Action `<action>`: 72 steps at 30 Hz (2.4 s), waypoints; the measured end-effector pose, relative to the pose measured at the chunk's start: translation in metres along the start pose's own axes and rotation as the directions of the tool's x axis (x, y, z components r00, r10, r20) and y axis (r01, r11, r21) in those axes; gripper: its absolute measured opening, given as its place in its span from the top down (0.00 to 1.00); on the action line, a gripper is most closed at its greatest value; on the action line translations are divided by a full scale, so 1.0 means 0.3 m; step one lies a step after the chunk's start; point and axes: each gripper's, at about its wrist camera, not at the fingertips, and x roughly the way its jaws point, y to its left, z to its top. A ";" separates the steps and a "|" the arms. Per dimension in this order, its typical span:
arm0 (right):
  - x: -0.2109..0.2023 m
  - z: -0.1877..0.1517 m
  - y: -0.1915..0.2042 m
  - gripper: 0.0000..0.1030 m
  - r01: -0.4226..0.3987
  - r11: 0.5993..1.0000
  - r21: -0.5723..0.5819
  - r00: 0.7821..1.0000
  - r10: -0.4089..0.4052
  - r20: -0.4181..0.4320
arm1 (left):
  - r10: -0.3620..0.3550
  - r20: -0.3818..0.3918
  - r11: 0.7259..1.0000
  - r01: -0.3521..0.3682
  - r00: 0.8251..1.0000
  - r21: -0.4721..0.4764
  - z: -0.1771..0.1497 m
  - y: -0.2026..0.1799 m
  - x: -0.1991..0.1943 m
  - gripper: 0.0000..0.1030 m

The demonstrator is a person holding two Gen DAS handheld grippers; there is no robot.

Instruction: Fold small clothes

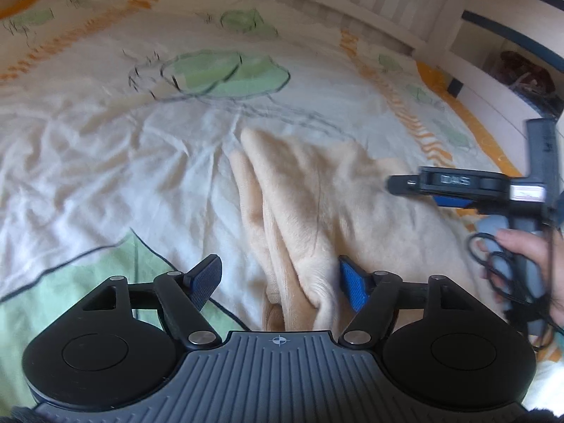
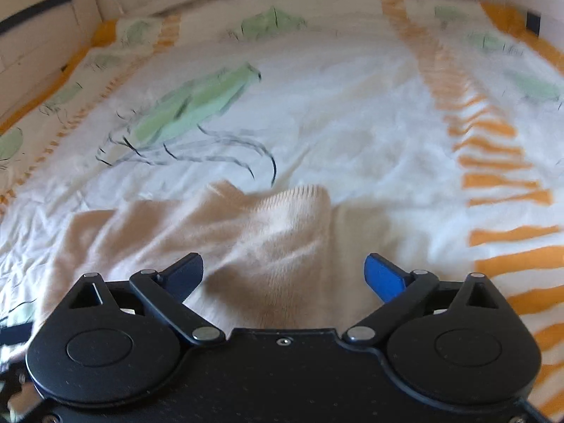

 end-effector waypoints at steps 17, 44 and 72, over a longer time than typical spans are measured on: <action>-0.241 -0.287 0.019 0.01 0.030 0.999 0.013 0.991 -0.028 -0.130 | 0.052 -0.037 0.991 -0.057 0.998 -0.124 -0.061 0.034 -0.054 0.32; -0.410 -0.353 0.154 0.01 -0.032 0.999 -0.013 0.999 0.032 0.013 | 0.129 -0.002 0.987 -0.128 0.992 -0.097 -0.035 0.055 -0.001 0.27; -0.605 -0.411 0.164 0.01 0.043 0.999 0.015 0.994 -0.044 0.102 | 0.180 0.161 0.977 -0.196 0.970 0.088 -0.178 -0.256 -0.389 0.28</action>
